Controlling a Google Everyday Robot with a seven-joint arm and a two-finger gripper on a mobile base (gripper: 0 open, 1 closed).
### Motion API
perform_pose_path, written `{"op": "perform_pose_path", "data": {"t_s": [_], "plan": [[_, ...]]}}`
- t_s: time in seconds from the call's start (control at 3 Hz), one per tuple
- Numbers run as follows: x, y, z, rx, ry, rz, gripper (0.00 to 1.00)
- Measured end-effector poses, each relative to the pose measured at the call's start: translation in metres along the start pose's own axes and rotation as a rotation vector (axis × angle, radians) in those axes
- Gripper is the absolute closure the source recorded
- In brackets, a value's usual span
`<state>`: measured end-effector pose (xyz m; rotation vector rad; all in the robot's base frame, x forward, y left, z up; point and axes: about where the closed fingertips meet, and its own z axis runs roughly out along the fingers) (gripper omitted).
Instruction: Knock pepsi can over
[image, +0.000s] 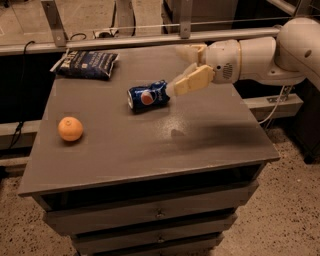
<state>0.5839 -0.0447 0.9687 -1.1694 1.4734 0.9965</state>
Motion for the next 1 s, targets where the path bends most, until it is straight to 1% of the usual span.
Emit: {"op": "perform_pose_path", "data": {"t_s": [0.33, 0.67, 1.0], "plan": [[0.009, -0.015, -0.023, 0.059, 0.012, -0.001, 0.00], [0.023, -0.050, -0.079, 0.154, 0.067, -0.039, 0.00], [0.029, -0.067, -0.114, 0.204, 0.106, -0.060, 0.00]]}}
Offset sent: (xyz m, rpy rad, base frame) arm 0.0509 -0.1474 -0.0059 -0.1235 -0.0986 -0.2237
